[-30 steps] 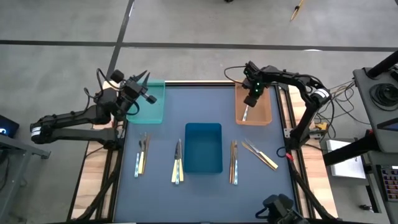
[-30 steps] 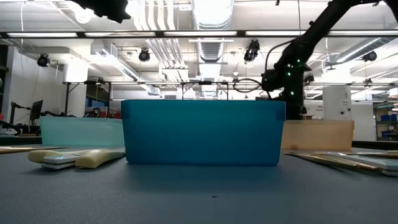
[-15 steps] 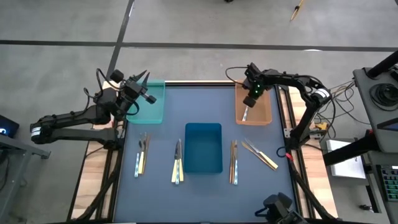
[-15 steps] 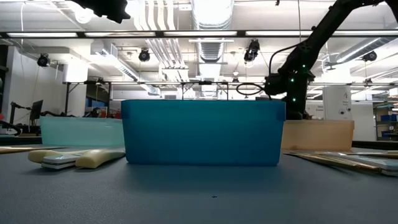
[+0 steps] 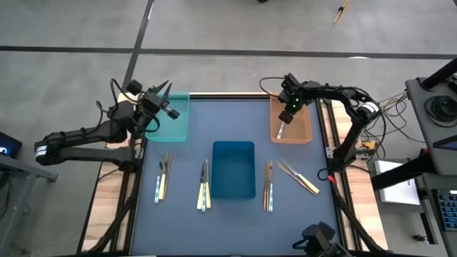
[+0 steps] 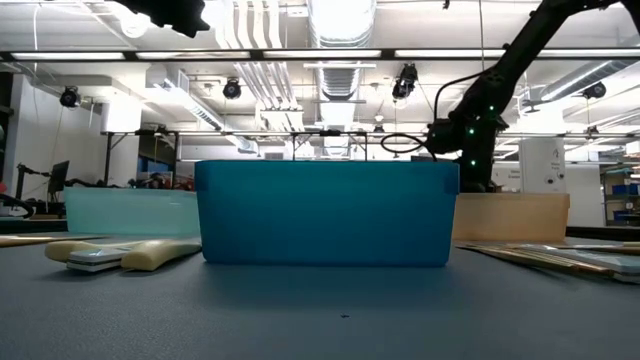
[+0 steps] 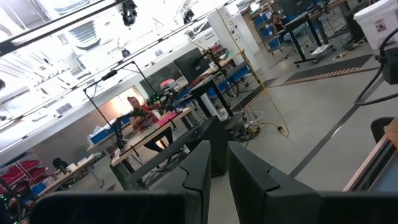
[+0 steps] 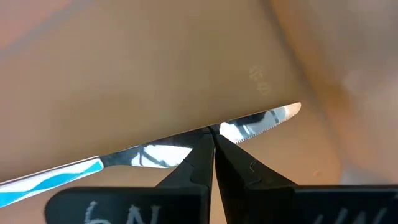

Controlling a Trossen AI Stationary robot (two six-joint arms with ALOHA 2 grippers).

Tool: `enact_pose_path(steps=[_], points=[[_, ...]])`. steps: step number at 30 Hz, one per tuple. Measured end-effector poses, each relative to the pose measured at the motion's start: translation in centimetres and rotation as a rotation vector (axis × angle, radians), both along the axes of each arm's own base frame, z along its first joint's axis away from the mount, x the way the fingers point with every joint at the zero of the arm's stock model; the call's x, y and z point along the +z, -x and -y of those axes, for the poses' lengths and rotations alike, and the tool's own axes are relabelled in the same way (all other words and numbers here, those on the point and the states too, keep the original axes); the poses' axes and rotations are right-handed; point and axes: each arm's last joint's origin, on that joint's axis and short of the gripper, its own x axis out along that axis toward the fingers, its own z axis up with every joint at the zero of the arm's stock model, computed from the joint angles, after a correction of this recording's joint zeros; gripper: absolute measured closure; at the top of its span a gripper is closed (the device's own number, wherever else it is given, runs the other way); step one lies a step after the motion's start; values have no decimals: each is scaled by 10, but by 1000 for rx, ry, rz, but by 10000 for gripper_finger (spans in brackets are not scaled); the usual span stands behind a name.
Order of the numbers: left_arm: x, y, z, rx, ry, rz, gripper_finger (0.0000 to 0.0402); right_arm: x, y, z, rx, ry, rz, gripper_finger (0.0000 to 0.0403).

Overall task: Sort silverware by color (type)
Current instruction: Put the top right blue and white knife into the orange bin

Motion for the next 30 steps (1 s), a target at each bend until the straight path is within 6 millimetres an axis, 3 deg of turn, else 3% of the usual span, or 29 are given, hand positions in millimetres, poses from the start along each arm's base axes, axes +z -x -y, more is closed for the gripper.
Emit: enact_pose_path(steps=[10,19,24,30], points=[[0,0,0,0,0,0,365,3,-11,6,-2,93,84,394],[0,0,0,0,0,0,365,21,-18,-4,17,147,113,394],[0,0,0,0,0,0,365,37,-10,-11,-187,123,159,394],[0,0,0,0,0,0,365,41,-4,-23,-722,-37,241,394]])
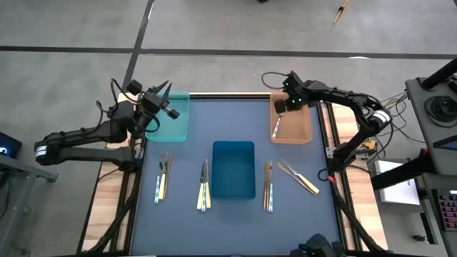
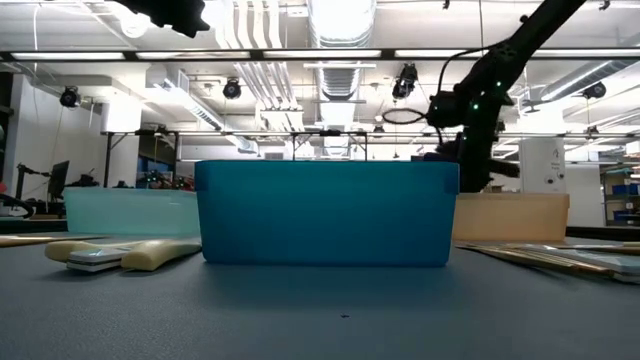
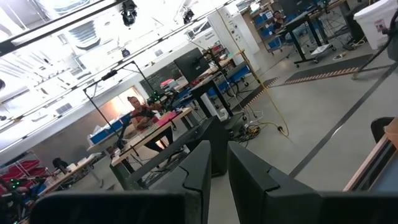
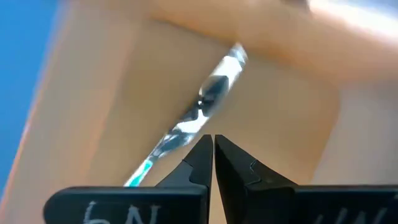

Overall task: Sort silverware by color (type)
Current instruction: Put the top right blue and white knife into the orange bin

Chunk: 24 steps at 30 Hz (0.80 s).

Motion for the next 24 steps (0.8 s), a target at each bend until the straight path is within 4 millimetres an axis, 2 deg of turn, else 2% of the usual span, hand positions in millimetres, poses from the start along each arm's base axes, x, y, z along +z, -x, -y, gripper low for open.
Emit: enact_pose_path(steps=[3,12,24], points=[[0,0,0,7,-6,-13,365,-1,-4,-2,-150,-24,54,394],[0,2,-1,68,-38,-85,365,-10,-5,4,-297,25,3,394],[2,8,1,72,-30,-65,365,-23,-17,10,-260,68,14,394]])
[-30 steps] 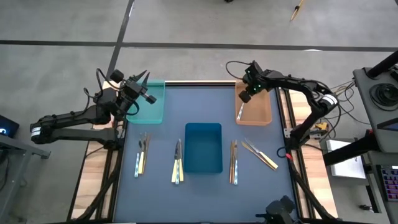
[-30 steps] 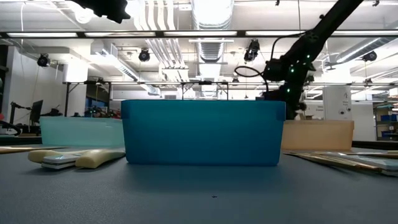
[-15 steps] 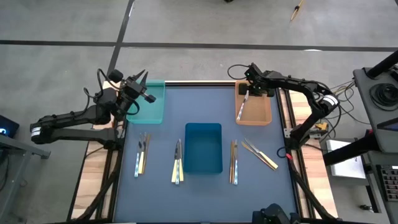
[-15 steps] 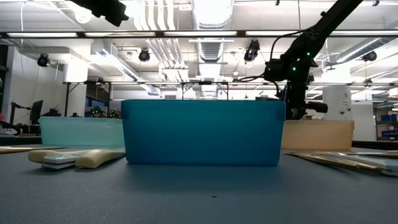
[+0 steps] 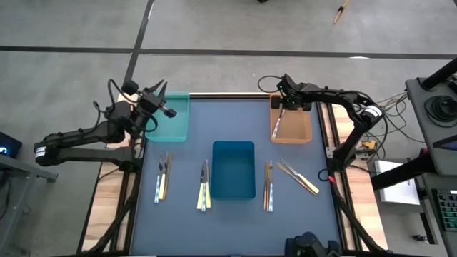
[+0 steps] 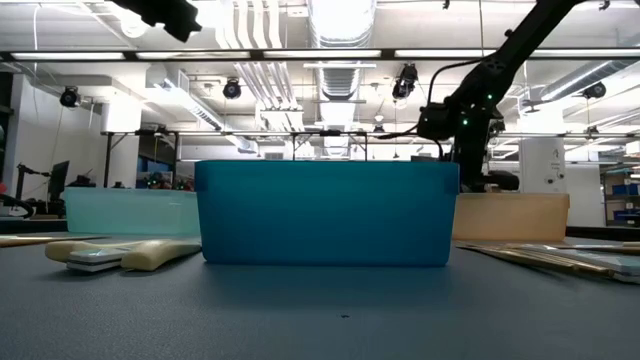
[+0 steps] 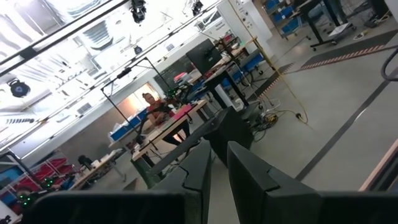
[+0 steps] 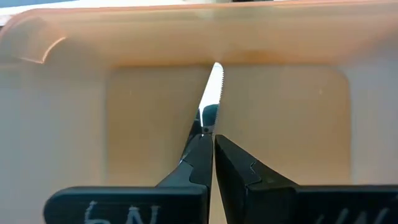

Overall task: Sort silverware by color (type)
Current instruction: Put the top right blue and white knife into the orange bin

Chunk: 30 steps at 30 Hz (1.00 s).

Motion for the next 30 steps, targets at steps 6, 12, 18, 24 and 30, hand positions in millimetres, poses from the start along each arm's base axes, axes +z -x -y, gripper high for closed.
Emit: enact_pose_path(steps=[6,12,18,24,30], points=[[0,1,0,-1,2,9,365,-6,-7,-2,24,0,-4,394],[1,1,0,-2,4,14,365,-17,-12,-2,33,-17,-30,394],[0,1,0,-1,4,14,365,-18,-12,-1,29,-6,-35,394],[0,1,0,-1,4,13,365,-16,-18,-2,79,15,-4,394],[0,1,0,-2,4,14,365,-16,-18,-3,90,15,-21,394]])
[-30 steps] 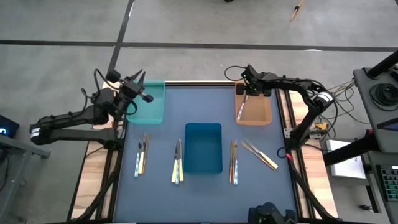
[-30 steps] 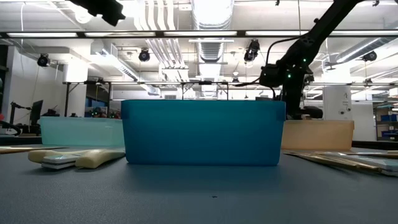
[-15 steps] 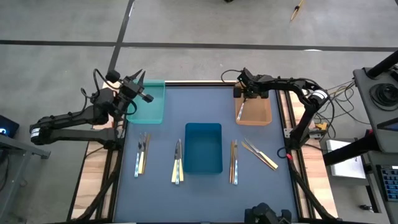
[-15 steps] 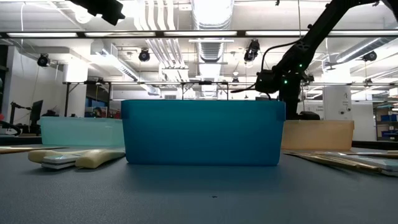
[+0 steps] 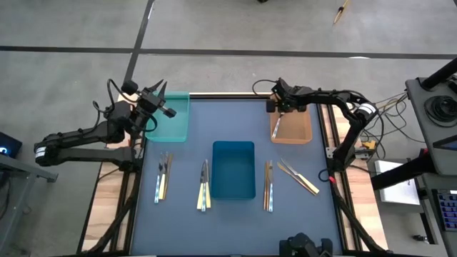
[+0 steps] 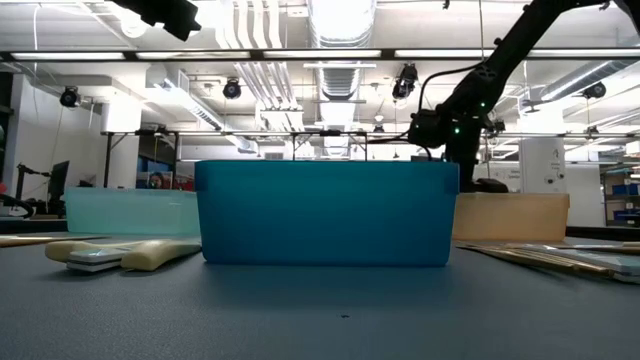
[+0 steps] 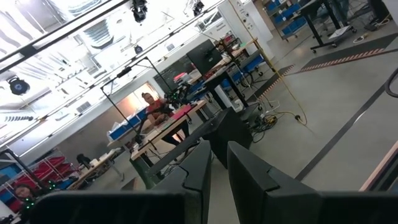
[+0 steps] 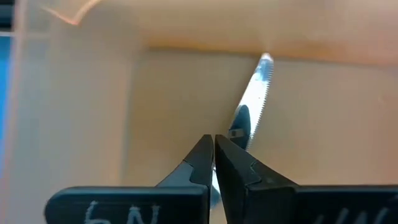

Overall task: Sort silverware by color (type)
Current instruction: Put the top right blue and white knife into the orange bin

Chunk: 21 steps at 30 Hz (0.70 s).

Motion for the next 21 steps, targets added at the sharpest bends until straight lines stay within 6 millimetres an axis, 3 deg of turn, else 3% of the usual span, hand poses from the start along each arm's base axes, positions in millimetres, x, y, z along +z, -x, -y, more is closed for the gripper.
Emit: enact_pose_path(steps=[21], points=[[0,0,0,0,0,0,365,-1,5,-1,-31,22,-83,394]])
